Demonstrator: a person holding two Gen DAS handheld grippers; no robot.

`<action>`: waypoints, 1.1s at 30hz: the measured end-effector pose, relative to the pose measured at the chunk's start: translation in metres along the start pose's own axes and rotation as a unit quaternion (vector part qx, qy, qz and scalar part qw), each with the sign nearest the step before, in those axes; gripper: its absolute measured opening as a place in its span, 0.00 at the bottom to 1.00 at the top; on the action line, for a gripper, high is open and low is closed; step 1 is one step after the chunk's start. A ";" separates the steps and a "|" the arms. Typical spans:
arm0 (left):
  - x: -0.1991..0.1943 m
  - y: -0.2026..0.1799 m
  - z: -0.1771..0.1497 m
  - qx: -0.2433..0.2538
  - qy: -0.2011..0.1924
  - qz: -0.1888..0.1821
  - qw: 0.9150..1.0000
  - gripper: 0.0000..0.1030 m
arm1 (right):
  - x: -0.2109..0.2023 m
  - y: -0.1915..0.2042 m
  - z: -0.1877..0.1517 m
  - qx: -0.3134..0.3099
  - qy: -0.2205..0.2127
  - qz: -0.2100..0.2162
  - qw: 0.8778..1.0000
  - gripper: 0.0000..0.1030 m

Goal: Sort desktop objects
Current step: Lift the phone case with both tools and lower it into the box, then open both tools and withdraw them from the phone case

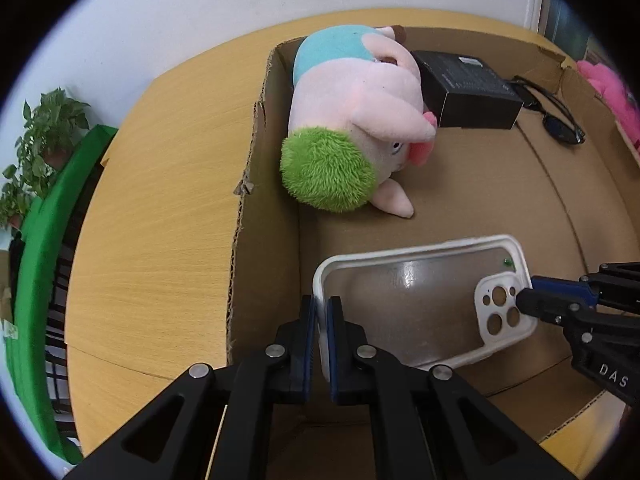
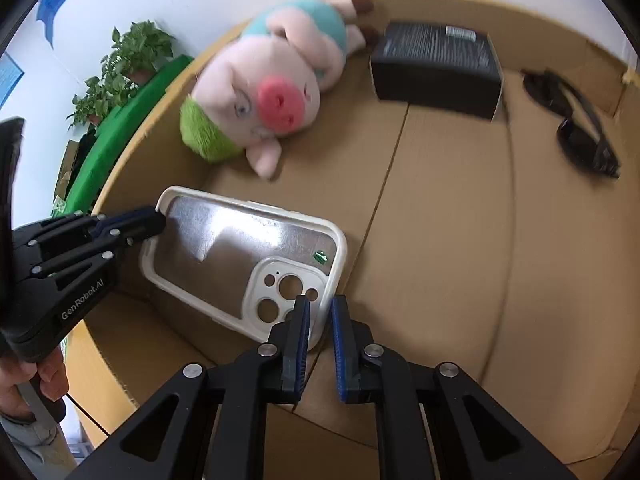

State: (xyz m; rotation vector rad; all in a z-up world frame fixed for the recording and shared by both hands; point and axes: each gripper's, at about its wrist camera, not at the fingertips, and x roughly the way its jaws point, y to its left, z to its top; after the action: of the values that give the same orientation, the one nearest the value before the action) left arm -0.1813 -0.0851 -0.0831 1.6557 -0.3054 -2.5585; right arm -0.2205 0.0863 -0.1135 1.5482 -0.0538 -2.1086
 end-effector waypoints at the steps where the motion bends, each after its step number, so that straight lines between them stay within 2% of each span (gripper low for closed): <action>1: 0.001 -0.001 0.000 0.003 0.001 0.004 1.000 0.05 | -0.001 0.000 0.000 0.003 -0.003 0.000 1.000 0.10; 7: 0.007 -0.009 0.003 0.009 0.011 0.029 0.999 0.05 | 0.000 -0.001 -0.002 0.014 0.000 0.004 1.000 0.10; 14: 0.006 -0.011 0.002 0.003 0.006 0.032 0.999 0.07 | 0.001 -0.001 -0.001 0.021 -0.001 0.010 1.000 0.12; 17: -0.002 -0.011 0.003 -0.007 -0.003 0.016 1.000 0.10 | -0.003 0.002 -0.002 0.015 -0.008 0.008 1.000 0.13; 19: -0.012 -0.010 0.003 -0.015 -0.018 0.015 1.000 0.16 | -0.011 0.003 -0.003 0.008 -0.021 0.007 1.000 0.16; 21: -0.027 -0.011 0.001 -0.020 -0.043 0.013 0.999 0.20 | -0.030 0.005 -0.006 0.004 -0.045 0.011 0.999 0.25; 22: -0.038 -0.012 0.000 -0.021 -0.062 0.012 0.998 0.25 | -0.044 0.007 -0.007 -0.002 -0.064 0.010 0.998 0.30; 23: -0.048 -0.012 -0.002 -0.022 -0.079 0.013 0.997 0.28 | -0.057 0.009 -0.009 -0.009 -0.081 0.008 0.997 0.42; 24: -0.060 -0.015 -0.005 -0.023 -0.100 0.015 0.995 0.36 | -0.077 0.012 -0.012 -0.017 -0.106 0.002 0.994 0.52; 25: -0.073 -0.015 -0.008 -0.027 -0.122 0.016 0.992 0.44 | -0.090 0.013 -0.015 -0.020 -0.120 -0.002 0.993 0.55; 26: -0.084 -0.015 -0.011 -0.031 -0.139 0.016 0.990 0.47 | -0.103 0.015 -0.018 -0.022 -0.135 -0.003 0.991 0.60; 28: -0.110 -0.019 -0.018 -0.038 -0.179 0.012 0.983 0.61 | -0.130 0.013 -0.026 -0.023 -0.161 -0.009 0.987 0.71; 29: -0.120 -0.021 -0.020 -0.039 -0.192 0.010 0.981 0.63 | -0.143 0.009 -0.033 -0.021 -0.175 -0.017 0.984 0.78; 31: -0.141 -0.025 -0.026 -0.046 -0.216 0.003 0.975 0.71 | -0.164 0.000 -0.045 -0.015 -0.194 -0.039 0.980 0.82; 33: -0.156 -0.027 -0.026 -0.055 -0.236 -0.008 0.970 0.72 | -0.176 -0.002 -0.056 -0.010 -0.204 -0.047 0.978 0.82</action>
State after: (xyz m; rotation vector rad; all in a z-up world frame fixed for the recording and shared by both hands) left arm -0.0916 -0.0354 0.0405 1.0010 -0.1703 -2.8935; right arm -0.1337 0.1780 0.0213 1.1027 -0.1049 -2.4623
